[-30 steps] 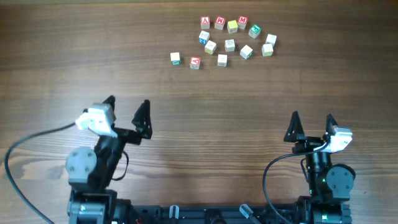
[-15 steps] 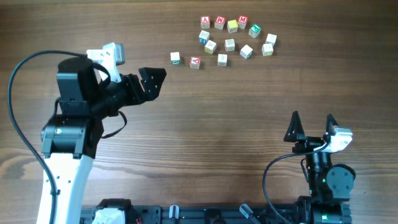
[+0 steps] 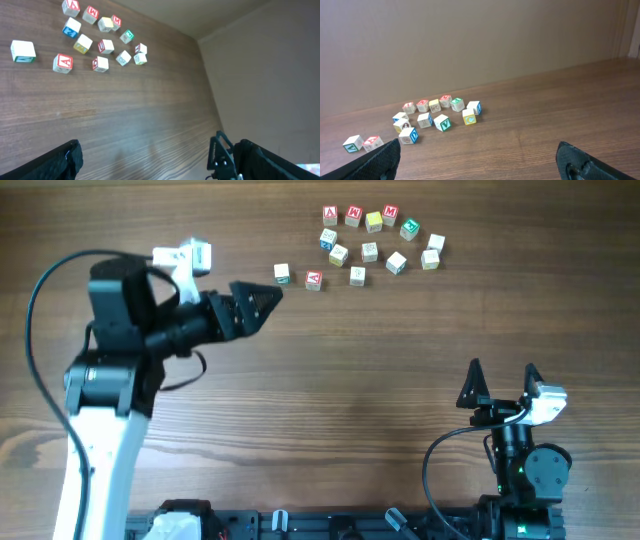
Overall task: Form a tower
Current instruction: 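Reach the left gripper toward the block cluster and grasp a bird-printed block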
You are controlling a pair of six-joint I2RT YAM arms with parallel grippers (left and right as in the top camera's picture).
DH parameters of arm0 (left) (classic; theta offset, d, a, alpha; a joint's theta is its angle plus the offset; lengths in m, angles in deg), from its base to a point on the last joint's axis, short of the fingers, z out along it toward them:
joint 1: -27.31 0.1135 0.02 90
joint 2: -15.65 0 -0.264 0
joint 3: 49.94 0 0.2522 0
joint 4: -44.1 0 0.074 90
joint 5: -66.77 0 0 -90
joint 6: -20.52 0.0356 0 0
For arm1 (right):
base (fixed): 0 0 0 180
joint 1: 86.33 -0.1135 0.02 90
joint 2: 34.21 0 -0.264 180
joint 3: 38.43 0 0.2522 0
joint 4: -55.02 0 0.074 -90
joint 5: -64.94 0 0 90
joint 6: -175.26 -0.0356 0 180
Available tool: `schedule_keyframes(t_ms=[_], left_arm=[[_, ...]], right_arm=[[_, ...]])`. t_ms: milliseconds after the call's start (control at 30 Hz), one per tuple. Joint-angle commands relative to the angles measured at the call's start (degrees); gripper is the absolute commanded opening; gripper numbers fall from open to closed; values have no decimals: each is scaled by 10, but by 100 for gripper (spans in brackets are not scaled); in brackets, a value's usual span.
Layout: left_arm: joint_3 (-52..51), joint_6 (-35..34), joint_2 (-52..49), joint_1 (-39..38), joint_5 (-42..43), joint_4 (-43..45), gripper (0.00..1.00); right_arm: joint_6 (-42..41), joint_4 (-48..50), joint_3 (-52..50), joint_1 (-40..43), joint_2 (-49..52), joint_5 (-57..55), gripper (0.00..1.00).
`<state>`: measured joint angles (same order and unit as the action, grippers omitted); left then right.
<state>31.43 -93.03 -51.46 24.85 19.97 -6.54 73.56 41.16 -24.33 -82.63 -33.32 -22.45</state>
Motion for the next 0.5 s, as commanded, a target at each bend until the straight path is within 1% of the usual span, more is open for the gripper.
schedule_keyframes(t_ms=[0, 67, 133, 200, 333, 400, 467], left_arm=[[78, -9, -107, 4, -20, -4, 100], [135, -9, -178, 3, -70, -13, 99], [190, -9, -253, 2, -141, -12, 100], [223, -9, -313, -6, -204, -12, 99], [227, -9, -393, -45, -340, -4, 99], [227, -7, -415, -73, -386, 9, 100], [227, -10, -429, -100, -454, 29, 100]], right_arm=[[-4, 2, 0, 3, -5, 9, 100], [-4, 2, 0, 3, -5, 9, 100], [-4, 2, 0, 3, -5, 9, 100], [-4, 2, 0, 3, -5, 9, 100], [-4, 2, 0, 3, -5, 9, 100], [-4, 2, 0, 3, -5, 9, 100], [-4, 2, 0, 3, -5, 9, 100]])
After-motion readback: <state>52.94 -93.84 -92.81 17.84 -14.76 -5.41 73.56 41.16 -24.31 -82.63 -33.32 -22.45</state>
